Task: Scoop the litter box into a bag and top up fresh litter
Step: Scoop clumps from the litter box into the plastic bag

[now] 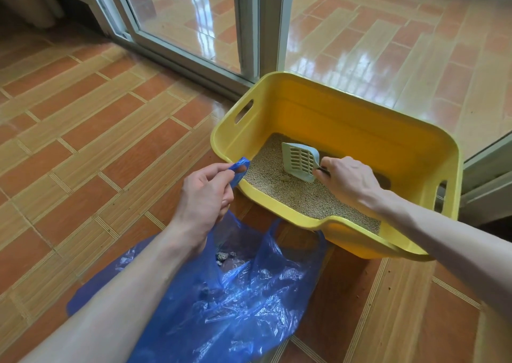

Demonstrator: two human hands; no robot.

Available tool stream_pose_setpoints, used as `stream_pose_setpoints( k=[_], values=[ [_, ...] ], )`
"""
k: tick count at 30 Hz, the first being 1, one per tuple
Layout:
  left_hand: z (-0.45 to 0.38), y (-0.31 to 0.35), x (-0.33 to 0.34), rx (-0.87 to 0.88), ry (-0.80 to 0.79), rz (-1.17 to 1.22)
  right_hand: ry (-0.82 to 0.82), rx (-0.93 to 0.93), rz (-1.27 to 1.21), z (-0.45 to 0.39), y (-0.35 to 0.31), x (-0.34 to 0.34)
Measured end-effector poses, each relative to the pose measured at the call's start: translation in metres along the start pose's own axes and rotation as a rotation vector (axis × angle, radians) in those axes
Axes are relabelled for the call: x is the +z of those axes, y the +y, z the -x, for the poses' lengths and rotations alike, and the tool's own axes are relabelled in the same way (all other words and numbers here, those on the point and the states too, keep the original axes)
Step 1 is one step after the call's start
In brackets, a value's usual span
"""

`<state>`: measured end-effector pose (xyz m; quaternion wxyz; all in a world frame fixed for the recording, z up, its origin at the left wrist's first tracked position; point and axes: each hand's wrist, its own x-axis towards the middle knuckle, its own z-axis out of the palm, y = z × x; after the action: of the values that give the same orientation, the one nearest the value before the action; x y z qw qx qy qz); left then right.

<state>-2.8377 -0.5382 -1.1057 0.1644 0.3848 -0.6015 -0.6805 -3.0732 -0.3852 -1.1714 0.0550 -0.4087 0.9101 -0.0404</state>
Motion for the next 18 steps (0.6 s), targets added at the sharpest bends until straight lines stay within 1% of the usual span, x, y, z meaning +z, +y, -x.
stream_pose_setpoints(
  k=[10, 18],
  values=[
    [0.001, 0.0, 0.0, -0.013, 0.004, 0.005, -0.114, -0.098, -0.098, 0.002, 0.013, 0.007],
    [0.002, 0.001, -0.002, -0.012, -0.006, -0.007, -0.276, -0.07, -0.231, 0.008, 0.002, 0.007]
  ],
)
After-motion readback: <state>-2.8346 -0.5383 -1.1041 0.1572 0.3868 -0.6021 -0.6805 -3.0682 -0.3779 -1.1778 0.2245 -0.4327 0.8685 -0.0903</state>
